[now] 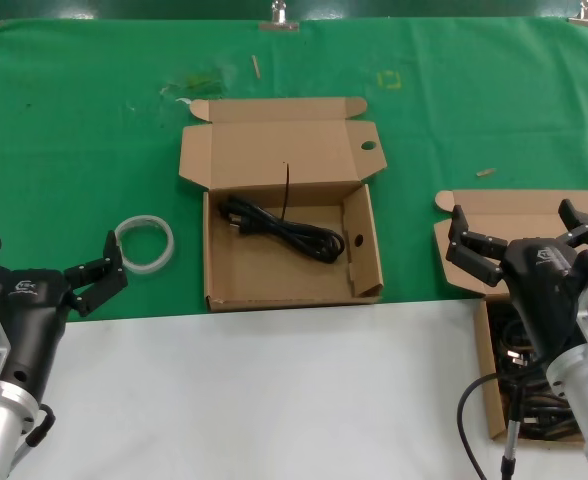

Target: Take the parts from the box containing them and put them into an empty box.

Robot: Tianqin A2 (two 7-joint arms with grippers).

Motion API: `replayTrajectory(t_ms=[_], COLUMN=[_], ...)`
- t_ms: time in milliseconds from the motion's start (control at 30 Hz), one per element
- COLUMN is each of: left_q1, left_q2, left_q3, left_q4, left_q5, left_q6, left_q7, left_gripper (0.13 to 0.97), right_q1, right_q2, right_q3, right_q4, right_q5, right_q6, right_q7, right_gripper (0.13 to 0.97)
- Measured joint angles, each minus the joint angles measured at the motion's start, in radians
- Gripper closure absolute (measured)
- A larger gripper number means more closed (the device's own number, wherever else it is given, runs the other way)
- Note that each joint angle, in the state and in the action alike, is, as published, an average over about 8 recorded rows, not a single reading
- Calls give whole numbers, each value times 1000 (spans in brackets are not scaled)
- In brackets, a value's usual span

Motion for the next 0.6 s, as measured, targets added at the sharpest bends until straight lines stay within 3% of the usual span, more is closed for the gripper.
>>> replayTrajectory(t_ms=[600], left_q1=[0], left_q2=[0], left_q3=[0], left_q4=[0], left_q5=[0], left_q6=[0], left_q7=[0], left_gripper=[132], right_q1=[0], right_q2=[0], right_q3=[0], right_q4=[0], right_q5=[0], right_q6=[0], right_q7=[0], right_gripper=[129])
